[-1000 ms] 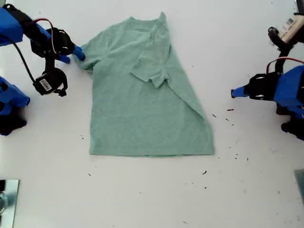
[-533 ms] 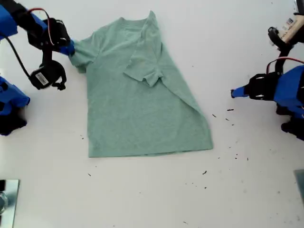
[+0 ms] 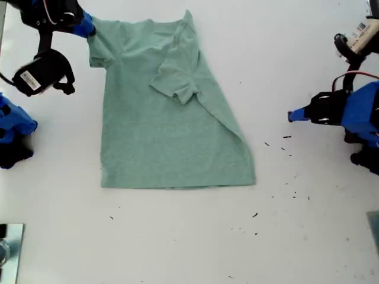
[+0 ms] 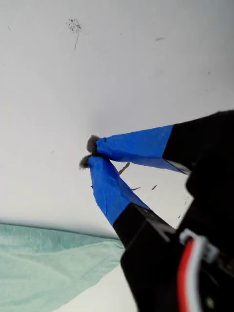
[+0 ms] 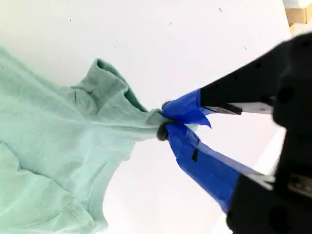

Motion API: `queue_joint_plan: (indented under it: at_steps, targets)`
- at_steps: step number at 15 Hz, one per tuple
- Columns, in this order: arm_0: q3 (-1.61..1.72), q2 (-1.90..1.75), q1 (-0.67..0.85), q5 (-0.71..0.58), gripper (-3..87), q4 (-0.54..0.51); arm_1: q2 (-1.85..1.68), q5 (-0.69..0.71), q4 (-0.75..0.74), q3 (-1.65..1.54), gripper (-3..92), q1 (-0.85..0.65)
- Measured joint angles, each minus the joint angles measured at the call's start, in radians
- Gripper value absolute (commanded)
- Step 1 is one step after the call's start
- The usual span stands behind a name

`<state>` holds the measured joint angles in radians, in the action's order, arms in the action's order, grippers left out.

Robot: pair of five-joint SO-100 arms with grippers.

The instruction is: Fold t shirt

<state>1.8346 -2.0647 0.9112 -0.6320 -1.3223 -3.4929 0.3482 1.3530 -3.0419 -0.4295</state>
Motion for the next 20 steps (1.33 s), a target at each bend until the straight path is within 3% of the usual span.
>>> queue_joint_plan:
  at_steps: [4, 7, 10, 12, 13, 16, 17, 19, 20]
  targets:
    - [-0.086, 0.057, -0.190, 0.006, -0.3, 0.109, 0.000, 0.000, 0.000, 0.000, 1.3, 0.000]
    - [-0.272, 0.316, -0.341, 0.052, -0.3, 0.172, 0.000, 0.000, 0.000, 0.000, 1.3, 0.000]
    - [-0.448, 0.630, -0.390, 0.067, -0.1, 0.233, 0.000, 0.000, 0.000, 0.000, 1.3, 0.000]
    - [-0.614, 0.848, -0.385, 0.069, 18.5, 0.249, 0.000, 0.000, 0.000, 0.000, 1.3, 0.000]
    - [-0.721, 0.965, -0.371, 0.064, 23.0, 0.238, 0.000, 0.000, 0.000, 0.000, 1.3, 0.000]
    - [-0.839, 0.887, -0.362, 0.014, 15.9, 0.146, 0.000, -0.003, 0.000, 0.000, 1.3, 0.005]
    - [-0.834, 0.775, -0.364, 0.002, 7.0, 0.117, 0.000, -0.003, 0.000, 0.000, 1.3, 0.006]
    - [-0.670, 0.520, -0.360, -0.017, 1.5, 0.061, 0.000, -0.003, 0.000, 0.000, 1.3, 0.006]
    - [-0.488, 0.370, -0.360, -0.017, -0.2, 0.092, 0.000, -0.003, 0.000, 0.000, 1.3, 0.006]
